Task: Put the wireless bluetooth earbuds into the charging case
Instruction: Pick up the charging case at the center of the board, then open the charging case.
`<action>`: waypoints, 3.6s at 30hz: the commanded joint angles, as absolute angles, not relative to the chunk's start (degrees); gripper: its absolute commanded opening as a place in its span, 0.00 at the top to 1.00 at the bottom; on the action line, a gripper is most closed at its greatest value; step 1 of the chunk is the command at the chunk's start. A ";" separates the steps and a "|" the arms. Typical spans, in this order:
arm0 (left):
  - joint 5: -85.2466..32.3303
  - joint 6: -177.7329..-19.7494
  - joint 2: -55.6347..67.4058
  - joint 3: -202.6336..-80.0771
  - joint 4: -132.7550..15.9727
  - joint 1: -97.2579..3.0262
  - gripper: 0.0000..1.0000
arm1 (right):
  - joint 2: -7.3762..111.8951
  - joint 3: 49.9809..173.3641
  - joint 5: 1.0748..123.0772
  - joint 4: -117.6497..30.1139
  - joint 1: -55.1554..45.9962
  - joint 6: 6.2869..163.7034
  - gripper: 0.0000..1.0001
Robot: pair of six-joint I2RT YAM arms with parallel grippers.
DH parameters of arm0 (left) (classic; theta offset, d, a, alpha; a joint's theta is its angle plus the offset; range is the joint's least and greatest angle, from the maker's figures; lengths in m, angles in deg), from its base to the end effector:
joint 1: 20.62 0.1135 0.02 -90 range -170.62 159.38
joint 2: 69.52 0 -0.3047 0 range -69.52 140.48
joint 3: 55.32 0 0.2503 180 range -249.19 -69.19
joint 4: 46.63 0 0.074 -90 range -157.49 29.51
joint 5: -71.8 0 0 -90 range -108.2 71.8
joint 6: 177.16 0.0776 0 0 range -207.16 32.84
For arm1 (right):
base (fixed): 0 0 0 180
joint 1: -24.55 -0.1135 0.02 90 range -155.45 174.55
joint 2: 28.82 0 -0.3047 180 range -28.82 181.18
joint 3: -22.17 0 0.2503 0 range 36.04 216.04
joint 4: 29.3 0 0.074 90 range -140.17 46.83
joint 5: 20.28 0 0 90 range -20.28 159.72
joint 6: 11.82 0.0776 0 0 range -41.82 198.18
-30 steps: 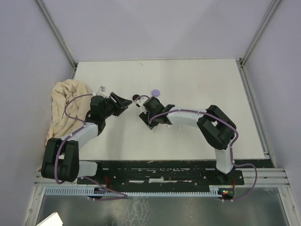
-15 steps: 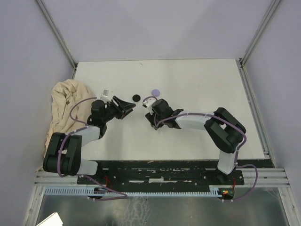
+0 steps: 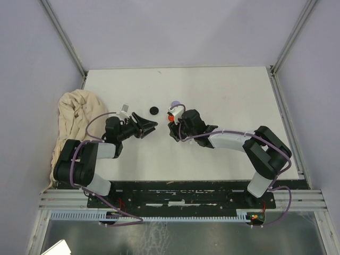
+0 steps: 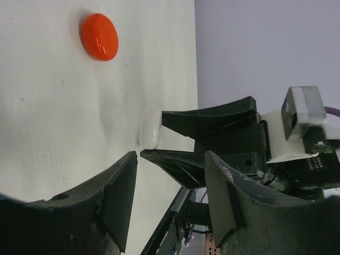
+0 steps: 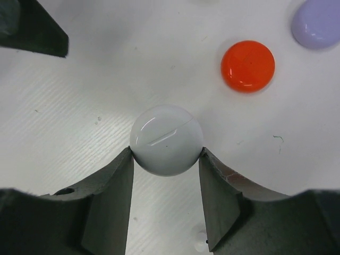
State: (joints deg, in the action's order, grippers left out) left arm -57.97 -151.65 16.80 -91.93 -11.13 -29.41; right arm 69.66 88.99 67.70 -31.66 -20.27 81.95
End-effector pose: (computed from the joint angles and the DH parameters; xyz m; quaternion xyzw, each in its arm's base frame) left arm 0.2808 -0.0937 0.1938 -0.1620 0.7537 -0.5601 0.3033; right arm 0.2844 0.2864 0.1987 -0.3173 0.8239 0.2073 0.4213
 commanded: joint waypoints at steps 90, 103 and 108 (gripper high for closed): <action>-60.57 -155.25 24.62 -95.10 4.49 -38.20 0.97 | 64.50 94.14 74.02 -37.00 -19.31 86.98 0.00; -62.48 -160.85 28.05 -95.22 12.05 -38.39 0.97 | 65.37 94.24 73.51 -34.01 -17.83 87.33 0.01; -62.57 -161.41 28.42 -95.67 12.29 -38.74 0.97 | 66.31 96.27 73.07 -34.62 -17.51 86.85 0.00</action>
